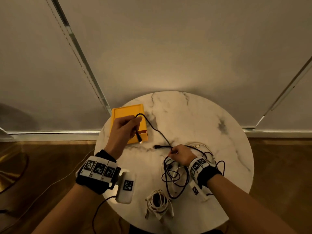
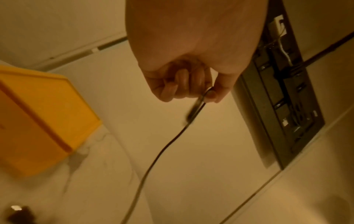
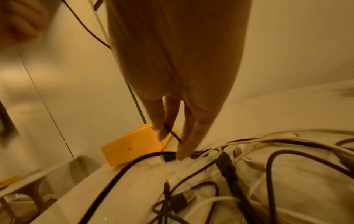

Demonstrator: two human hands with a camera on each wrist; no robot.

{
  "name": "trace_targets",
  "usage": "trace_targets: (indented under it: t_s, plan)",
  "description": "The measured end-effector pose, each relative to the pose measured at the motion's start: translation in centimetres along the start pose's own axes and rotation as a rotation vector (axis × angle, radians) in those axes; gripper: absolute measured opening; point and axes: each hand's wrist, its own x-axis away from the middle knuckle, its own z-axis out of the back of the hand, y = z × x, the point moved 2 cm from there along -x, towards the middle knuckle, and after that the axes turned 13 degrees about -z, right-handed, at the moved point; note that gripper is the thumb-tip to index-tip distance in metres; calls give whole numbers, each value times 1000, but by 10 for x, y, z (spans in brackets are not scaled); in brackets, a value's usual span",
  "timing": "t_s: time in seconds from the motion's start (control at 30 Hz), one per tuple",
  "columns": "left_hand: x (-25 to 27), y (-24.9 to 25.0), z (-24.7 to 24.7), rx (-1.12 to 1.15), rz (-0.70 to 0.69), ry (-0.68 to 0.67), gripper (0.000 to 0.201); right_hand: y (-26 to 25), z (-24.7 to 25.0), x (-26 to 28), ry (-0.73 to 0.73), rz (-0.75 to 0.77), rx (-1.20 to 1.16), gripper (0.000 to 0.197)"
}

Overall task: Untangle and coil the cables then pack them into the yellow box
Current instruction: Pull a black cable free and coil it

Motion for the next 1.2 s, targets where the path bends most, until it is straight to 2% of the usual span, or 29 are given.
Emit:
trace_targets:
  t_s: [0.07, 0.1, 0.17, 0.23, 0.27, 0.33, 0.4, 0.5, 0.57, 0.63, 0.7, 0.8, 0.87, 0.9, 1.0, 1.07, 1.13, 1.2]
  plan:
    - [7, -28, 5, -143, 28, -10, 32, -2, 10, -2, 59, -4, -192, 16]
    - [13, -44, 3, -212, 91, -52, 29, -7, 19, -1, 103, 20, -283, 18]
    - [29, -75, -13, -286, 255, -212, 31, -22, 44, 1, 191, 102, -386, 20]
    - [44, -103, -40, -359, 351, -377, 46, -43, 71, 6, 234, 192, -416, 20]
    - [48, -116, -53, -415, 367, -426, 51, -54, 83, 8, 236, 218, -411, 19]
    - [49, -135, -76, -552, 335, -458, 42, -72, 107, 14, 245, 237, -390, 13]
    - [43, -146, -90, -573, 284, -370, 31, -85, 127, 22, 227, 237, -402, 13]
    - [24, -144, -86, -525, 273, -247, 38, -93, 154, 39, 226, 261, -346, 16]
    - [7, -143, -72, -445, 302, -132, 41, -89, 171, 49, 298, 228, -237, 12]
    - [-7, -144, -55, -412, 321, -47, 43, -83, 182, 59, 309, 168, -233, 12]
    - [-16, -145, -43, -500, 268, -63, 49, -80, 188, 70, 286, 130, -236, 14]
    - [-26, -139, -39, -584, 183, -188, 46, -86, 201, 81, 386, 159, -225, 17]
    - [-27, -128, -43, -566, 115, -266, 41, -93, 211, 85, 400, 200, -337, 18]
    - [-28, -120, -47, -526, 93, -294, 47, -97, 215, 87, 382, 214, -407, 17]
    - [-35, -77, -58, -353, 87, -381, 94, -105, 215, 91, 280, 207, -535, 15]
    - [-45, -47, -58, -526, 24, -444, 117, -107, 208, 91, 232, 191, -542, 13]
    - [-50, -18, -55, -781, -148, -335, 112, -106, 202, 90, 205, 176, -561, 12]
    - [-46, 3, -64, -810, -399, -238, 79, -105, 196, 88, 180, 173, -618, 12]
